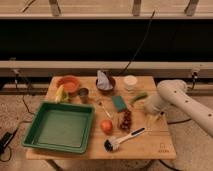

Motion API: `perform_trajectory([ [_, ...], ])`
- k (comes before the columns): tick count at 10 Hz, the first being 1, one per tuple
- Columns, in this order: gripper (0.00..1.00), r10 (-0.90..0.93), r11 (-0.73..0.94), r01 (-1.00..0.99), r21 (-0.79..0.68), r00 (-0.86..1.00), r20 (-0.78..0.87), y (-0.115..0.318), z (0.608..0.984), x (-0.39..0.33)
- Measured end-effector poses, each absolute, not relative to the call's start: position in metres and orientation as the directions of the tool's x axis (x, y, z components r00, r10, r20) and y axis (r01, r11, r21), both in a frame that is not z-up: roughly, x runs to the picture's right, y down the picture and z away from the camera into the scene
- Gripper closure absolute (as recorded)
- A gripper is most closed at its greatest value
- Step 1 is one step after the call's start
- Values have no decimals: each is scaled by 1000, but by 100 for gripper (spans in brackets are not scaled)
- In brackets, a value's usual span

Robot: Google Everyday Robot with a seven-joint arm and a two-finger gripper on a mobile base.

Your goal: Place grapes in paper cup

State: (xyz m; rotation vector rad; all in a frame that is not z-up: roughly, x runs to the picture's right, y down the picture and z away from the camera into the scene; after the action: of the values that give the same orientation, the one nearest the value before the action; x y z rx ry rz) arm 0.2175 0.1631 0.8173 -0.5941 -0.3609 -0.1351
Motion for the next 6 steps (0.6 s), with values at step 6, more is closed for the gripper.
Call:
perform_trajectory([
  [6,20,-65,776,323,-541,895,440,180,851,174],
])
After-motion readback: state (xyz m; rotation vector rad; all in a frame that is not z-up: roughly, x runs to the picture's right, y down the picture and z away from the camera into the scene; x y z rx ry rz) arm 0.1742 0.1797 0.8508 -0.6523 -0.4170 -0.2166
